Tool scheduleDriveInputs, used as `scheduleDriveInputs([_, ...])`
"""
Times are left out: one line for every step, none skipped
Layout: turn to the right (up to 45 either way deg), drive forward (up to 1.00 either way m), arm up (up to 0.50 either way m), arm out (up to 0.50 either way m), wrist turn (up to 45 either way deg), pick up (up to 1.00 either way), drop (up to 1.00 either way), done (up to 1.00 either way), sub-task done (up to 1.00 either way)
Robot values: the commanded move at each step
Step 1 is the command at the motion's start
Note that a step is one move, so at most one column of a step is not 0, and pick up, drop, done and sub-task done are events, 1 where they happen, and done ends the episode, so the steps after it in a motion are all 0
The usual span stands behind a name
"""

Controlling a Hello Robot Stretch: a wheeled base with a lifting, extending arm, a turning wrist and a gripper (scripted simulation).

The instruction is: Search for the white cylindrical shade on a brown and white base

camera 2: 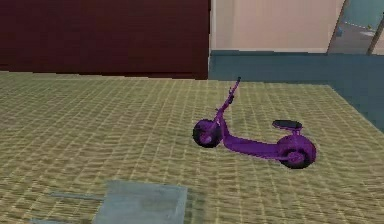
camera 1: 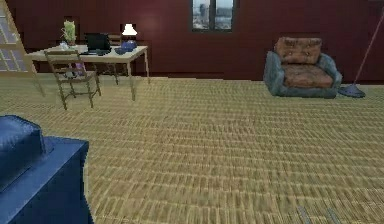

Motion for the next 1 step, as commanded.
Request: scheduleDriveInputs([3.0,0.0,0.0,0.0,0.0,0.0,0.0,0.0,0.0])
